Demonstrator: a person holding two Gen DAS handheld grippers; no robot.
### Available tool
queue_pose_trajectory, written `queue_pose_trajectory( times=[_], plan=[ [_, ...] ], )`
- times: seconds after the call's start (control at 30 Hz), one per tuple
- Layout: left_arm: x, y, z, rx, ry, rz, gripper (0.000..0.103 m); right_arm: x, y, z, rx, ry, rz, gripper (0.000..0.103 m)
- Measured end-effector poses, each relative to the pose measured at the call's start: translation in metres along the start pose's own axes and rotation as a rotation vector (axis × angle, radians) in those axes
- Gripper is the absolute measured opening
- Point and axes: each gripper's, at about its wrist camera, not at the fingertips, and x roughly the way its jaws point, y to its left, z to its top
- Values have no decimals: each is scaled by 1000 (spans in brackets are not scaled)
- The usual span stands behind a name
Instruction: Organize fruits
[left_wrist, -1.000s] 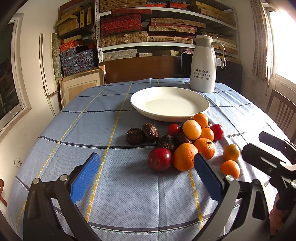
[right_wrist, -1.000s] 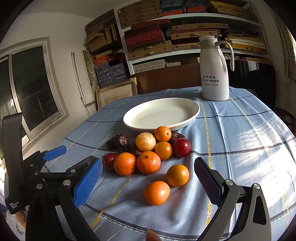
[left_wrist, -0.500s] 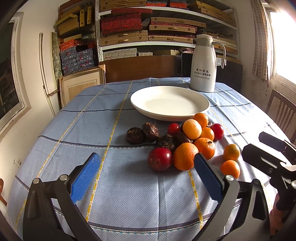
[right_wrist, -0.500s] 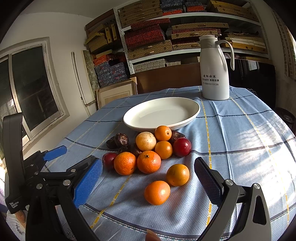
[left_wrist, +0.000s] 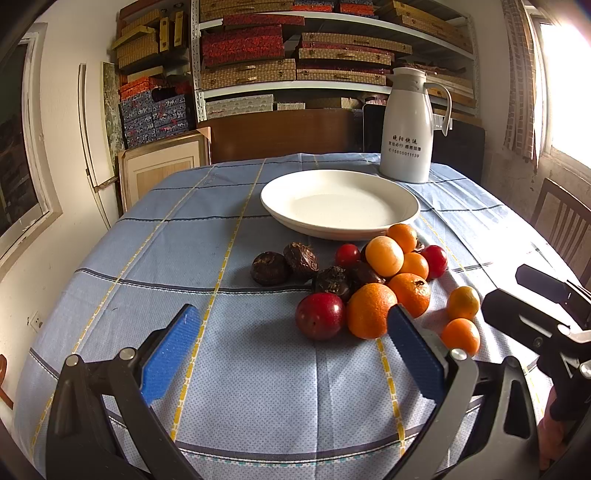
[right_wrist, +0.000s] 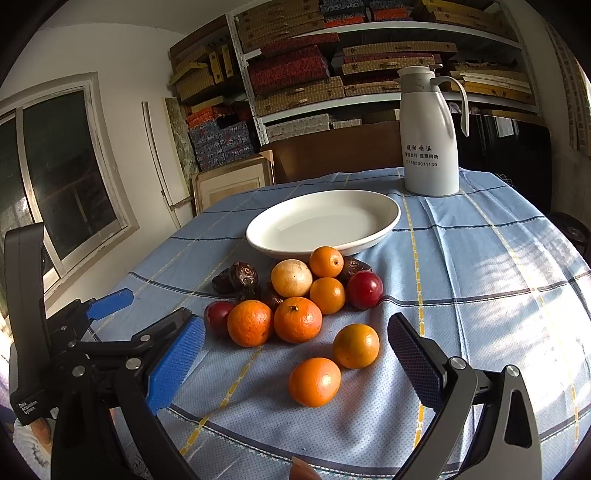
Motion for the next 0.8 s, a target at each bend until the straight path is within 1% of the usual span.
queue_pose_trajectory(
  times=[0.8],
  plan=[
    [4, 1, -2, -3, 7, -1, 99, 0, 0, 0, 2, 3, 0, 100]
  ],
)
